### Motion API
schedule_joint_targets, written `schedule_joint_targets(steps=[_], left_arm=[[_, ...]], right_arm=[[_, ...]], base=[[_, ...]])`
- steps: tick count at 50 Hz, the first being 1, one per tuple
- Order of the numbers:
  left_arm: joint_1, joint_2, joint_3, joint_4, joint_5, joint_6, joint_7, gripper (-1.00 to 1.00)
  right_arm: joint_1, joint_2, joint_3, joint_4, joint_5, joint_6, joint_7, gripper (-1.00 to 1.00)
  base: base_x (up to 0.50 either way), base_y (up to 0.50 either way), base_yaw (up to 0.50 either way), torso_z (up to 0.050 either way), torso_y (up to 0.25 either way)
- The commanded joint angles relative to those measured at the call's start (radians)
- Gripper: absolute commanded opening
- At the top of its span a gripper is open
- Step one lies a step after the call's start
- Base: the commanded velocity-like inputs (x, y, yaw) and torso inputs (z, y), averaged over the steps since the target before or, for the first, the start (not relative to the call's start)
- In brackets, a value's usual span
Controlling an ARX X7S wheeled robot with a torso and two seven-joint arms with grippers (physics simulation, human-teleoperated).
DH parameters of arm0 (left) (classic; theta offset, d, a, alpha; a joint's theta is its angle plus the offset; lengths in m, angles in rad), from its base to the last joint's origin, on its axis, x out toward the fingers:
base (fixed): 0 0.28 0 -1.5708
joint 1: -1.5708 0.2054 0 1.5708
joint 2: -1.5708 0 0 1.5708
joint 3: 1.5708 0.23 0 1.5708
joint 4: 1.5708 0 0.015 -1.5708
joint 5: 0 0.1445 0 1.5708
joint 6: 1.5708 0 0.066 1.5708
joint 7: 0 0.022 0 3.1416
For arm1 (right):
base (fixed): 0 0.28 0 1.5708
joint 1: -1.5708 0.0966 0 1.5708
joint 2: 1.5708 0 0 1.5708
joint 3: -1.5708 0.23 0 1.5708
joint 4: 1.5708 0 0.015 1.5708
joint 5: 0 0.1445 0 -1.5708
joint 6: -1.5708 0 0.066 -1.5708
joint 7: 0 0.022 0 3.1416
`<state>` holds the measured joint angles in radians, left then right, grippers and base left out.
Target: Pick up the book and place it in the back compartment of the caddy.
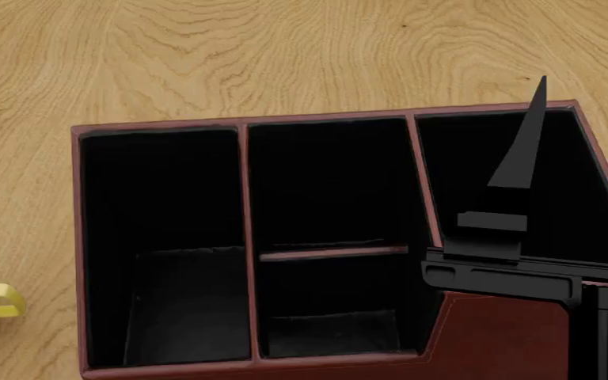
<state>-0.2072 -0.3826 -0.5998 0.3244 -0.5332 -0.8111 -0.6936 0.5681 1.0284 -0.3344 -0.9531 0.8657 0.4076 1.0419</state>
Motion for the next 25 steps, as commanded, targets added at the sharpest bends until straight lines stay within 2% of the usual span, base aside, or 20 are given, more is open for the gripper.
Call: schedule_joint_targets(steps=[1,6,22,25], left_arm=[[-0.012,-0.052,0.048,0.041,0.037,0.044,0.028,-1.00],[-0.009,-0.079,0.085,0.049,0.052,0.088,0.073,-1.00],[-0.042,-0.132,0.131,0.112,0.070,0.105,0.091,-1.00],[-0.057,-0.121,0.117,0.120,0.067,0.107,0.073,-1.00]], right_arm=[[-0.004,0.004,0.001,0.002,0.000,-0.008,0.001,1.00],[-0.020,0.007,0.002,0.005,-0.011,-0.022,-0.001,1.00],[-0.060,0.023,0.012,0.002,-0.022,-0.053,0.004,1.00],[-0.064,0.025,0.014,0.003,-0.023,-0.056,0.005,1.00]], base=[[0.00,0.00,0.00,0.000,0.000],[0.00,0.00,0.00,0.000,0.000],[0.00,0.00,0.00,0.000,0.001],[0.00,0.00,0.00,0.000,0.000]])
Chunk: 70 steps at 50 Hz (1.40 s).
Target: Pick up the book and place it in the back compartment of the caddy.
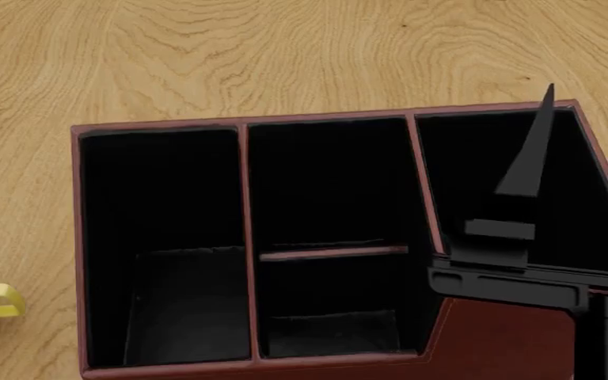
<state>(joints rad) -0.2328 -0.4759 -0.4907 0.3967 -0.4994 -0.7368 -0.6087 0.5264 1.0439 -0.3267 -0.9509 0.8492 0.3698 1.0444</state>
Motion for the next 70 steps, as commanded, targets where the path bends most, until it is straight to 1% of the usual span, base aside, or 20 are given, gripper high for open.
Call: schedule_joint_targets(steps=[1,3,5,12,15,17,18,20,21,25,26,29,30,31,37,38,39,42,46,70], left_arm=[[-0.037,-0.024,0.002,0.050,0.022,0.035,-0.008,-1.00],[-0.022,-0.066,0.049,0.060,0.056,0.053,0.022,-1.00],[-0.053,-0.033,-0.003,0.062,-0.001,0.023,0.004,-1.00],[-0.056,-0.101,0.048,0.093,-0.005,0.013,0.065,-1.00],[-0.062,-0.090,0.033,0.101,-0.011,0.050,0.078,-1.00],[-0.079,-0.095,0.028,0.107,-0.036,-0.013,0.056,-1.00],[-0.066,-0.090,0.024,0.111,-0.034,0.052,0.099,-1.00],[-0.079,-0.105,0.034,0.119,-0.030,-0.005,0.064,-1.00],[-0.074,-0.095,0.022,0.122,-0.043,0.039,0.097,-1.00],[-0.087,-0.132,0.061,0.131,-0.030,-0.009,0.086,-1.00],[-0.080,-0.130,0.061,0.133,-0.026,0.039,0.115,-1.00],[-0.100,-0.145,0.076,0.135,-0.036,0.002,0.109,-1.00],[-0.088,-0.143,0.077,0.139,-0.033,0.065,0.154,-1.00],[-0.099,-0.168,0.105,0.138,-0.022,0.012,0.134,-1.00],[-0.112,-0.174,0.122,0.136,-0.038,0.100,0.219,-1.00],[-0.125,-0.190,0.141,0.138,-0.029,0.058,0.198,-1.00],[-0.120,-0.182,0.135,0.136,-0.044,0.118,0.249,-1.00],[-0.147,-0.193,0.147,0.139,-0.050,0.069,0.222,-1.00],[-0.159,-0.195,0.148,0.144,-0.068,0.141,0.293,-1.00],[-0.328,-0.269,0.272,0.127,-0.092,0.055,0.329,-1.00]], right_arm=[[-0.024,0.010,0.006,0.000,-0.007,-0.020,0.002,1.00],[-0.024,0.011,0.006,0.000,-0.007,-0.020,0.003,1.00],[-0.024,0.010,0.005,0.000,-0.007,-0.021,0.003,1.00],[-0.026,0.011,0.005,0.000,-0.009,-0.024,0.003,1.00],[-0.027,0.014,0.007,-0.003,-0.007,-0.025,0.005,1.00],[-0.029,0.016,0.008,-0.003,-0.006,-0.027,0.007,1.00],[-0.029,0.016,0.008,-0.003,-0.006,-0.027,0.007,1.00],[-0.029,0.016,0.007,-0.003,-0.007,-0.026,0.008,1.00],[-0.029,0.016,0.008,-0.003,-0.006,-0.027,0.008,1.00],[-0.026,0.014,0.005,-0.001,-0.007,-0.026,0.006,1.00],[-0.025,0.013,0.004,0.000,-0.008,-0.026,0.005,1.00],[-0.025,0.011,0.003,0.002,-0.009,-0.027,0.003,1.00],[-0.026,0.012,0.003,0.003,-0.009,-0.029,0.004,1.00],[-0.029,0.012,0.004,0.004,-0.011,-0.031,0.002,1.00],[-0.022,0.012,0.003,0.003,-0.006,-0.028,0.003,1.00],[-0.022,0.013,0.003,0.004,-0.007,-0.028,0.003,1.00],[-0.023,0.013,0.003,0.004,-0.007,-0.029,0.003,1.00],[-0.022,0.016,0.005,0.001,-0.003,-0.028,0.006,1.00],[-0.022,0.019,0.007,-0.001,-0.002,-0.029,0.008,1.00],[-0.056,0.033,0.014,0.001,-0.014,-0.056,0.011,1.00]], base=[[0.00,0.00,0.00,0.000,0.000],[0.00,0.00,0.00,0.000,0.005],[0.00,0.00,0.00,0.000,0.000],[0.00,0.00,0.00,0.000,0.002],[0.00,0.00,0.00,0.000,0.000],[0.00,0.00,0.00,0.000,0.000],[0.00,0.00,0.00,0.000,0.000],[0.00,0.00,0.00,0.000,0.005],[0.00,0.00,0.00,0.000,0.000],[0.00,0.00,0.00,0.000,0.000],[0.00,0.00,0.00,0.000,0.000],[0.00,0.00,0.00,0.000,0.003],[0.00,0.00,0.00,0.000,0.000],[0.00,0.00,0.00,0.000,0.000],[0.00,0.00,0.00,0.000,0.002],[0.00,0.00,0.00,0.000,0.000],[0.00,0.00,0.00,0.000,0.000],[0.00,0.00,0.00,0.000,0.000],[0.00,0.00,0.00,0.000,0.003],[0.00,0.00,0.00,0.001,0.002]])
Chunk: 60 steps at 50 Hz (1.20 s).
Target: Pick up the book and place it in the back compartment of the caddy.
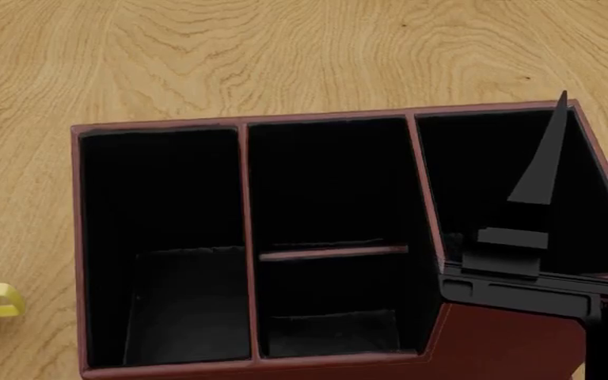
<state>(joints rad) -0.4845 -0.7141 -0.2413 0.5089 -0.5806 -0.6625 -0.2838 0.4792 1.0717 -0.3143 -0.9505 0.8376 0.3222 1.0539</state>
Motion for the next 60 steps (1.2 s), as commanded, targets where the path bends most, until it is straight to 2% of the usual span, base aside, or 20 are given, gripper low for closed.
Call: schedule_joint_targets(steps=[1,19,38,60], left_arm=[[-0.082,-0.033,0.026,0.016,-0.013,-0.021,0.008,-1.00],[-0.141,-0.075,0.051,0.045,-0.085,-0.067,0.070,-1.00],[-0.197,-0.106,0.084,0.055,-0.177,-0.053,0.210,-1.00],[-0.287,-0.096,0.118,0.018,-0.232,-0.007,0.327,-1.00]], right_arm=[[-0.008,0.005,0.002,0.001,-0.002,-0.007,0.002,1.00],[-0.014,0.010,0.002,-0.004,-0.003,-0.013,0.007,1.00],[-0.033,0.019,0.009,-0.003,-0.008,-0.032,0.009,1.00],[0.010,0.019,0.003,-0.007,0.017,-0.004,0.013,1.00]], base=[[0.00,0.00,0.00,0.000,0.000],[0.00,0.00,0.00,0.000,0.001],[0.00,0.00,0.00,0.001,0.002],[0.00,0.00,0.00,0.000,0.002]])
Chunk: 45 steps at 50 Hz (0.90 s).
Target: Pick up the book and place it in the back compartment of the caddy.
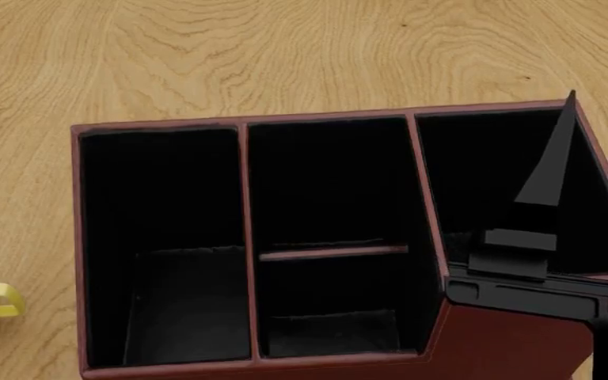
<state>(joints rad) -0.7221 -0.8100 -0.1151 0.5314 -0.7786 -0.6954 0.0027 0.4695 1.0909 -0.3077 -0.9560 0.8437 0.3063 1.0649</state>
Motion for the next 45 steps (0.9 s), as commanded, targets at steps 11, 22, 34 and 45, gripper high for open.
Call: schedule_joint_targets(steps=[11,22,34,45], left_arm=[[-0.087,-0.003,0.017,-0.018,-0.048,0.031,0.084,-1.00],[-0.185,0.004,0.074,-0.056,-0.077,-0.001,0.123,-1.00],[-0.284,0.011,0.143,-0.092,-0.101,-0.023,0.205,-1.00],[-0.341,0.026,0.175,-0.113,-0.128,-0.032,0.256,-1.00]], right_arm=[[0.013,0.003,-0.005,-0.003,0.008,0.007,0.004,1.00],[0.000,0.014,0.002,-0.007,0.007,-0.004,0.010,1.00],[-0.015,0.017,0.003,-0.002,-0.003,-0.017,0.009,1.00],[-0.021,0.021,0.004,-0.002,-0.005,-0.024,0.010,1.00]], base=[[0.00,0.00,0.00,0.001,0.002],[0.00,0.00,0.00,0.000,0.001],[0.00,0.00,0.00,0.001,0.002],[0.00,0.00,0.00,0.000,0.002]])
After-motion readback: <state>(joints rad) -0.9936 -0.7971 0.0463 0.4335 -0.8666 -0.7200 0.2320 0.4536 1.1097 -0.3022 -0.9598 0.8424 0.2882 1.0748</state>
